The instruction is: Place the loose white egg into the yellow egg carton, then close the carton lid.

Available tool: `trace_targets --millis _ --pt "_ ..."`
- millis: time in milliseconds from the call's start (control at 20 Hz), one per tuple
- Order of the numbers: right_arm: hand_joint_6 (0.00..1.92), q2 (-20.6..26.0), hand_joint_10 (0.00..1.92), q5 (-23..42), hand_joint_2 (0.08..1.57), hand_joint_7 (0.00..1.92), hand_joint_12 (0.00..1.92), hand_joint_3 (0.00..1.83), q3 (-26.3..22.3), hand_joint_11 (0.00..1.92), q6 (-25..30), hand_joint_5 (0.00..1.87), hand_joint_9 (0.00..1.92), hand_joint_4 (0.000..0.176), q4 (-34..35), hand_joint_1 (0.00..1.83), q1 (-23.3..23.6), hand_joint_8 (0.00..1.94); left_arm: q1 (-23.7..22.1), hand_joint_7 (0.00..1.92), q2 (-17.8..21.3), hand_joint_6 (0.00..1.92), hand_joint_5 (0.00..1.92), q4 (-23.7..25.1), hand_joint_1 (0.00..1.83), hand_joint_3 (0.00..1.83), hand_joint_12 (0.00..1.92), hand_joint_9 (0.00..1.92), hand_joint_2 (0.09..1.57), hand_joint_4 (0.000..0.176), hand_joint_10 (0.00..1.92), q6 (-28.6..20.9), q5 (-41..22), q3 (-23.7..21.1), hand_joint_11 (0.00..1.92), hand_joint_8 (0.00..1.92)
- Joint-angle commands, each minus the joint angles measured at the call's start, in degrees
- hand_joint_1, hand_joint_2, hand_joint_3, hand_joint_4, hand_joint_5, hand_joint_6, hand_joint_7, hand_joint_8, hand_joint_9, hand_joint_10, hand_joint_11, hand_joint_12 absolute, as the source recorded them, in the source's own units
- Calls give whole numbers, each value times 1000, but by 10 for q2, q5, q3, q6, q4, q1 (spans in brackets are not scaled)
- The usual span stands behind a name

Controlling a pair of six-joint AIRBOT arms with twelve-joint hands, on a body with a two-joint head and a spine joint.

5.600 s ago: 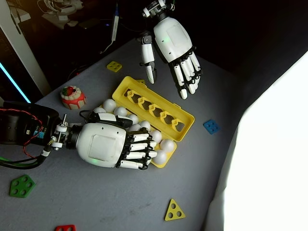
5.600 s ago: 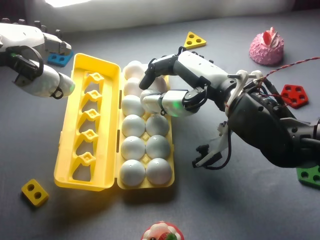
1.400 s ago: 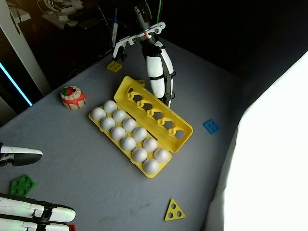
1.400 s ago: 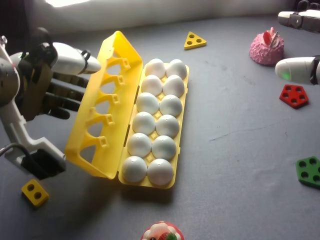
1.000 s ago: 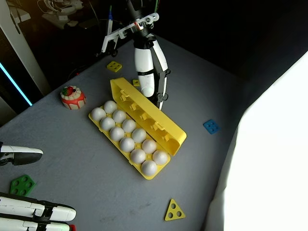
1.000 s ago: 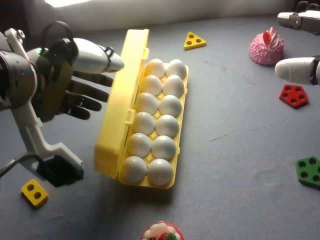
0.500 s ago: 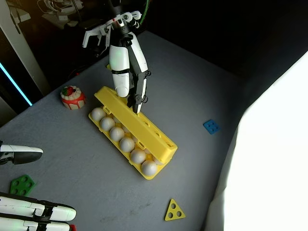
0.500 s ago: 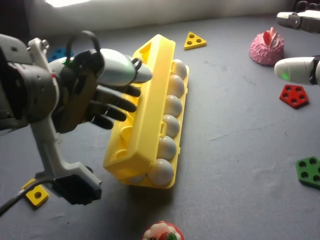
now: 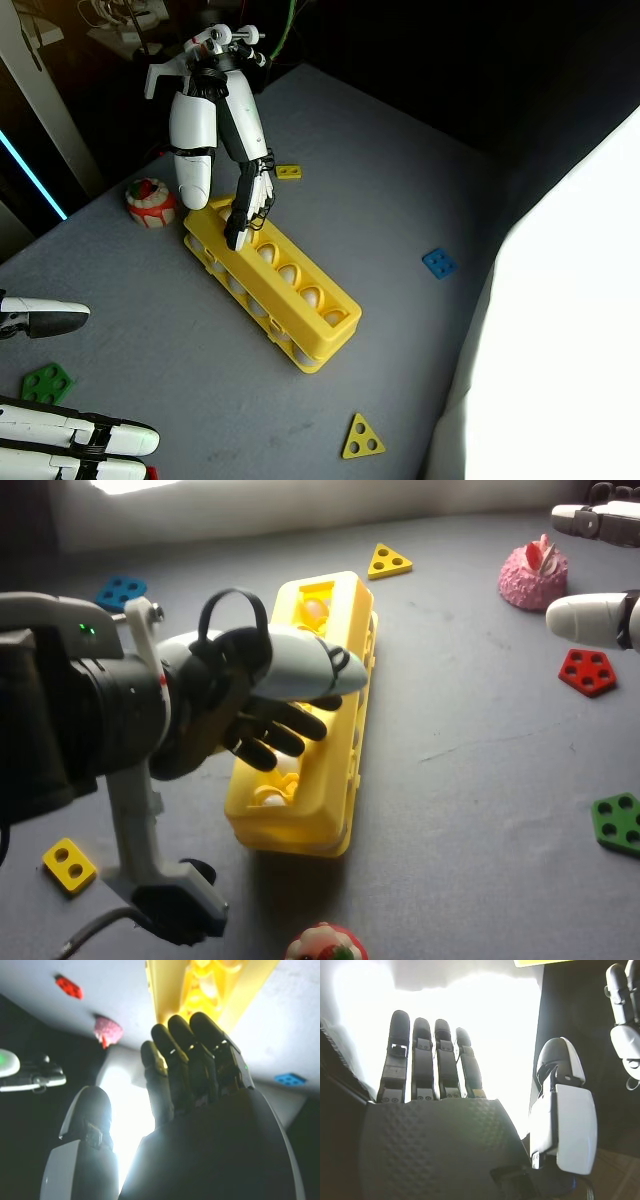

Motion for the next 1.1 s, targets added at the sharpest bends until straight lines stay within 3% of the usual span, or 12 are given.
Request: trace_targets --millis 0,100,250,500,850,950,1050 --pt "4 3 3 64 1072 246 871 0 1 0 2 216 223 0 -10 283 7 3 -1 415 -4 0 533 29 349 0 1620 228 1319 34 949 -5 31 -3 0 510" --pt "9 3 9 64 1066 265 987 0 0 0 2 248 245 0 -10 297 7 4 10 506 -7 4 533 36 376 0 1603 287 1311 31 848 -13 39 -5 6 273" --pt "0 3 0 65 1070 248 912 0 0 0 2 220 222 0 -10 294 7 0 23 542 -8 4 537 41 351 0 1572 286 1314 31 785 -18 45 -9 0 121" --pt "2 3 7 65 1072 265 887 1 0 0 1 231 242 0 -10 272 7 4 36 543 -8 6 520 49 355 1 1551 280 1319 30 766 -25 58 -9 0 76" --pt "5 3 7 65 1068 281 858 0 0 0 0 260 262 0 -10 296 7 2 13 561 -8 8 526 109 361 0 1559 272 1316 18 784 -17 66 7 0 61" --pt "4 3 4 65 1074 281 841 1 0 0 0 271 260 0 -11 261 7 1 11 576 -8 7 527 132 345 2 1575 281 1321 17 793 -8 78 14 0 63" --pt "13 3 11 65 1083 305 867 3 -1 0 0 307 286 0 -11 241 7 7 5 611 -8 11 539 142 365 0 1592 290 1320 13 817 38 95 25 0 73"
